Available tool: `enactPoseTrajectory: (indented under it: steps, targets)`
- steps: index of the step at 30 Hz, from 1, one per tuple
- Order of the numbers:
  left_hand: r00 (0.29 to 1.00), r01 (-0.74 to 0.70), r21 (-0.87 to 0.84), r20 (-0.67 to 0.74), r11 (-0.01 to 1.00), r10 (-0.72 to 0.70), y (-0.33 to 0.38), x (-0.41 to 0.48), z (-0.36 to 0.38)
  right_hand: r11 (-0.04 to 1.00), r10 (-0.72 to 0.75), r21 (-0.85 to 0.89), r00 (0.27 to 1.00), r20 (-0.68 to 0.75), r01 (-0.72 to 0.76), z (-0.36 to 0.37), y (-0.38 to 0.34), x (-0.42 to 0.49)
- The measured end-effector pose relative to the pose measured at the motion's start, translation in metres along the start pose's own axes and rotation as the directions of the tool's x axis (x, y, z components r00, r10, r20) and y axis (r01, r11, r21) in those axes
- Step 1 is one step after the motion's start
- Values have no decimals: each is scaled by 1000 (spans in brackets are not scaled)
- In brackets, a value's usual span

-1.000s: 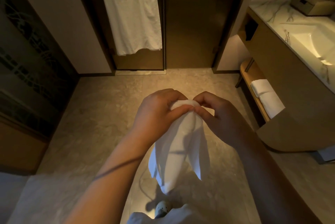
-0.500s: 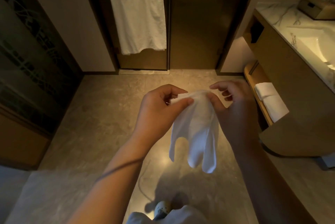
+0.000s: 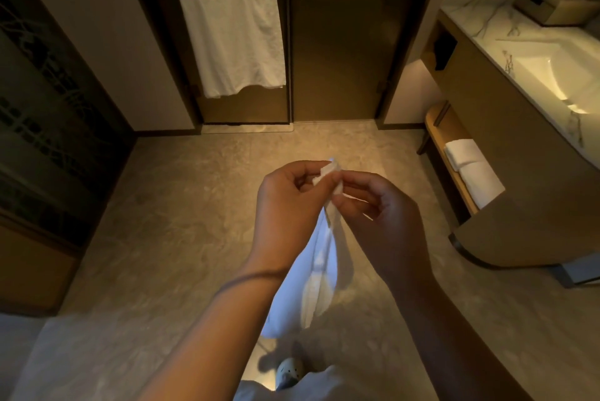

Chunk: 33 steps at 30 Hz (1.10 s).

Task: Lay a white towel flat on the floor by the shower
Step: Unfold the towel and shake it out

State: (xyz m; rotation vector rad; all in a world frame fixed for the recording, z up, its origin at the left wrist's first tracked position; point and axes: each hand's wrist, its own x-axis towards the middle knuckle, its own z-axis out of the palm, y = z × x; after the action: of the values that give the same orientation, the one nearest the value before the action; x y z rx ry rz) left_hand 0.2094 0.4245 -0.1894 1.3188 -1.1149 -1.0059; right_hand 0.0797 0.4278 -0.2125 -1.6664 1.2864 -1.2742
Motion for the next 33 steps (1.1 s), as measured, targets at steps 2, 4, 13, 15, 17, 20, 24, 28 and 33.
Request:
enactPoseTrajectory:
  steps: [2, 4, 13, 15, 17, 20, 24, 28, 33]
  targets:
    - [1000, 5, -11, 24, 1000, -4, 0, -3, 0, 1000, 6, 14, 999, 37, -7, 1, -1, 0]
    - [1000, 5, -12, 31, 1000, -5, 1, -5, 1, 1000, -5, 9, 999, 42, 4, 3, -3, 2]
    - [1000, 16, 1, 16, 1000, -16, -6, -7, -6, 988, -91, -129, 996, -14, 88, 5, -6, 1]
    - [1000, 18, -8, -11, 1000, -18, -9, -8, -5, 990, -64, -124, 998, 3, 64, 5, -4, 0]
    - [999, 0, -20, -45, 1000, -1, -13, -8, -3, 991, -43, -129, 999, 4, 43, 5, -3, 1]
    - [996, -66, 15, -62, 998, 67, -15, -8, 0, 989, -37, -142, 999, -26, 33, 5, -2, 2]
    - [991, -121, 118, -43, 986, 126, -16, 2, -3, 986, -15, -167, 995, -98, -2, -1, 5, 8]
    - [989, -112, 208, -71, 972, 129, -18, 13, -10, 969, -23, -244, 982, -187, -24, -19, 14, 20]
    - [986, -69, 288, -123, 955, 109, -23, 21, -21, 943, -6, -324, 971, -240, -74, -43, 28, 26]
